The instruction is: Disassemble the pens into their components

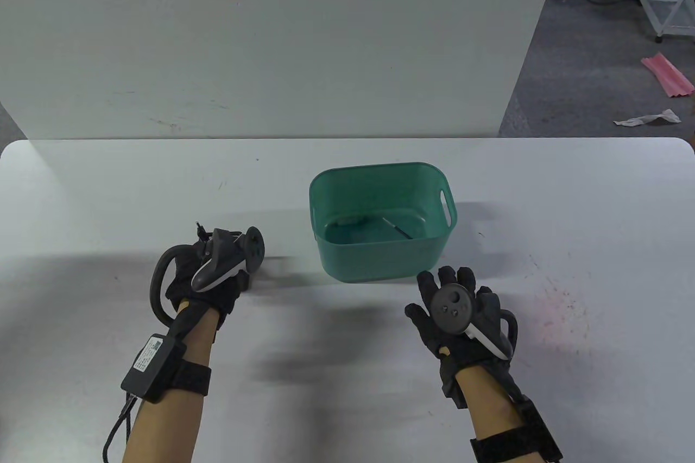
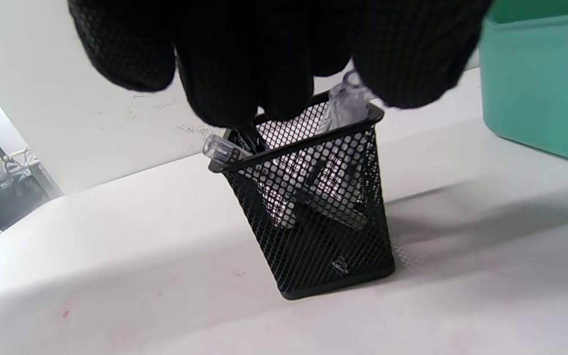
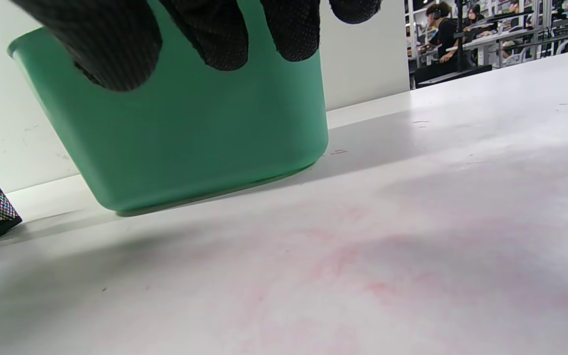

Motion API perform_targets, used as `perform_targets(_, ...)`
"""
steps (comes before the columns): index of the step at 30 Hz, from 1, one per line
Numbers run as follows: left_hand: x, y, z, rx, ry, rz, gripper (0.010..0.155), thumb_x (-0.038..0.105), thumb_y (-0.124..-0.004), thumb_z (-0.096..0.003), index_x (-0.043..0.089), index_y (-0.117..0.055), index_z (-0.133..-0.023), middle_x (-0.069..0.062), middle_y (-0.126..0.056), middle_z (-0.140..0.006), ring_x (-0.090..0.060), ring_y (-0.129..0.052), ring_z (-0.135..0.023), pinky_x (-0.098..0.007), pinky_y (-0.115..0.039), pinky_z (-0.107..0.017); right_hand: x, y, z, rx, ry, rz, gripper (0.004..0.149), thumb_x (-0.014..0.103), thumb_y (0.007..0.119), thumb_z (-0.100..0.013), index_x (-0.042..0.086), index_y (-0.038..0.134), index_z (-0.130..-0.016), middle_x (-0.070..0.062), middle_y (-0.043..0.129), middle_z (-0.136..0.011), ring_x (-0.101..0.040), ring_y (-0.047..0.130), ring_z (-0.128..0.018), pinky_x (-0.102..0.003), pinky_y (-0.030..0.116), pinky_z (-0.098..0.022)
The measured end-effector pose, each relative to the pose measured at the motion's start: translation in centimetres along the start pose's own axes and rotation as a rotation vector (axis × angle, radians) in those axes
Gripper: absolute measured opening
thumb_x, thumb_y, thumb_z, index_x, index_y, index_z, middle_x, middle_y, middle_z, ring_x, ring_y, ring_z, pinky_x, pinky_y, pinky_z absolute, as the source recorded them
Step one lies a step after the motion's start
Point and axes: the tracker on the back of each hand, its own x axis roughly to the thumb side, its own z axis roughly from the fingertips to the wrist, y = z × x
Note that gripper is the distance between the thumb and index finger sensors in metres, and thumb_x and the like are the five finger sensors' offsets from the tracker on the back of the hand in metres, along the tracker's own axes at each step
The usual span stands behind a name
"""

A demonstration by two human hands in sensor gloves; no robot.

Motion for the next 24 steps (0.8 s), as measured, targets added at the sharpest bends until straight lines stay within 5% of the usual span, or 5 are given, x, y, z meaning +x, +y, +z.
perform_targets(24, 0.9, -0.7, 1.4, 0.186, 0.024, -0.036, 0.044, 0.045, -0.079, -0.0508, 0.03, -0.081, -0.092, 0.004, -0.106, -0.078, -0.019, -0.111, -0.065, -0.049, -0.088, -0.055, 0.1, 0.2, -0.1, 0.012, -0.002, 0.009, 0.065, 0.054, 0.064, -0.061, 0.024, 0.045, -0.115, -0.021, 0.036, -0.12, -0.05, 0.024, -0.107, -0.074, 0.026, -0.07)
